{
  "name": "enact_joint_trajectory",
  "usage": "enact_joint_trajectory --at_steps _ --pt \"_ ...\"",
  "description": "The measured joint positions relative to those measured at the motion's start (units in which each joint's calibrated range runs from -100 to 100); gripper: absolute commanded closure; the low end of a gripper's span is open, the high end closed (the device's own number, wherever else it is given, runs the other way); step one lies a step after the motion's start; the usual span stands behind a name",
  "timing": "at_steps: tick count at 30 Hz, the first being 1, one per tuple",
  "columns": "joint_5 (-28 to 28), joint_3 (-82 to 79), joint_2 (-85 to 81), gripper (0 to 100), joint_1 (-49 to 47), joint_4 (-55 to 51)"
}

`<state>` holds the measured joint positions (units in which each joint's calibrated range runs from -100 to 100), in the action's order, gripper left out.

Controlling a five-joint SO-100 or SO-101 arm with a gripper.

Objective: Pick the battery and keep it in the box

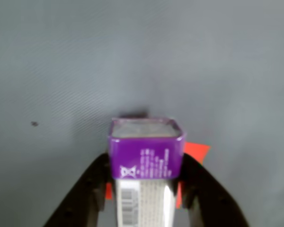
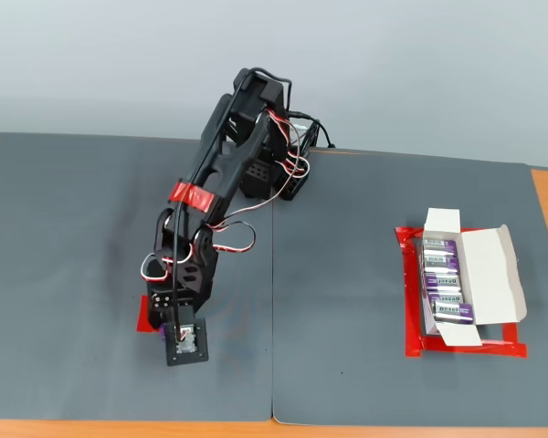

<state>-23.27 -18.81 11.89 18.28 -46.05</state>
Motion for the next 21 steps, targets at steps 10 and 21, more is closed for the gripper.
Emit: enact_joint_trajectory --at_steps 10,21 --pt "3.1 0.0 -5.5 93 -2.2 -0.1" --pt "6.8 -0.1 -17.4 93 -10.9 -6.2"
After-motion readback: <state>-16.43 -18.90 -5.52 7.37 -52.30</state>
